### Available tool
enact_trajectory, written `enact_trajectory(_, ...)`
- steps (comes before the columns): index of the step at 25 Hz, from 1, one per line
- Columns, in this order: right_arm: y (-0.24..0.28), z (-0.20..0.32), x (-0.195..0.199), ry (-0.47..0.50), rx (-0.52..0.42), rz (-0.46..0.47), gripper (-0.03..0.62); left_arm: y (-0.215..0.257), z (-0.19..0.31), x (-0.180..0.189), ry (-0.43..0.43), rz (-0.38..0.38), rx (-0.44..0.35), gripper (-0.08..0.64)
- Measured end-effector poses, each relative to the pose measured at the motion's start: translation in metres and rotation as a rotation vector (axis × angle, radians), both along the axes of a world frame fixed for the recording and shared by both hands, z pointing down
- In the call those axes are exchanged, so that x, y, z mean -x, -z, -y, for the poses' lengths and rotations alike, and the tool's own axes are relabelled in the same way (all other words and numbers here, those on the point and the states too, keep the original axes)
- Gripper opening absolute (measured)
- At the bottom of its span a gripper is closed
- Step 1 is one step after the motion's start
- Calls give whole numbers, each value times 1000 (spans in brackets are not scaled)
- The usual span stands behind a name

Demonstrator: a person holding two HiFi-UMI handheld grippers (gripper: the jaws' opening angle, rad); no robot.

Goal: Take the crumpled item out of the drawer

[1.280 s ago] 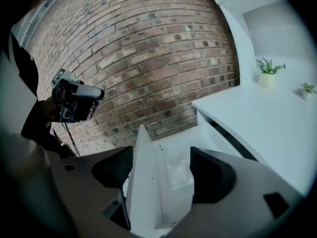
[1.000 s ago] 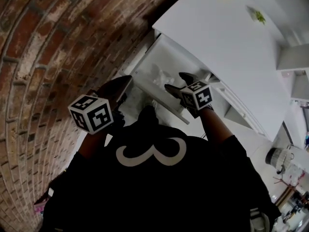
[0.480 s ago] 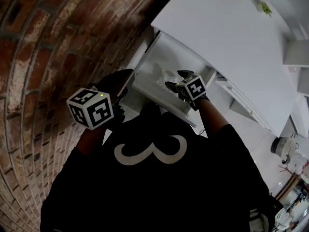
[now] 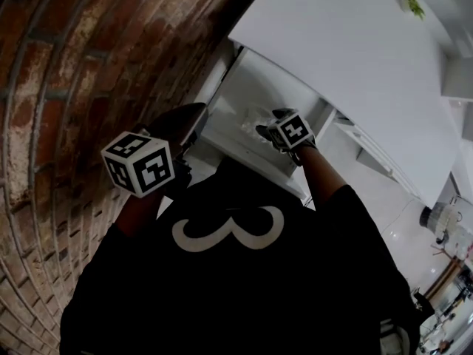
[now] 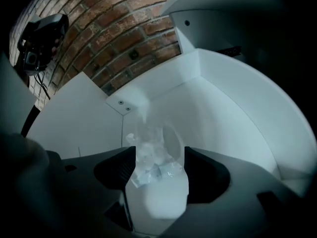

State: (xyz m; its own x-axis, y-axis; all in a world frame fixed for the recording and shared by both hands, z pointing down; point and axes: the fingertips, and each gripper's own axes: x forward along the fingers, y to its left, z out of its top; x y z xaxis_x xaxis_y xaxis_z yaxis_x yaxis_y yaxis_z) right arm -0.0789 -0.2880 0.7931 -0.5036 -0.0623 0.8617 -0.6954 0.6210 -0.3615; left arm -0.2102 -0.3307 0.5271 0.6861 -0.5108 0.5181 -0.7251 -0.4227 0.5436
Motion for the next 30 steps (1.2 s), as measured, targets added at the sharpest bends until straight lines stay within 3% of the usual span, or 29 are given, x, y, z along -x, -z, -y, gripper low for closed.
enact_trajectory(7,-10,-8,6,15,53,3,282,-6,6,-7,-29,11,14,3)
enact_trajectory(12,-16,-16,10,32,69,15,173,-8,9,-11,-35,17,19,3)
enact_trajectory(24,-6,-9,8,-83,107,110,75,-11,11,-20,-44,29,30,3)
enact_trajectory(30,19,-2,3,-128,77,163,71,-4,6,-28,-40,25,13,3)
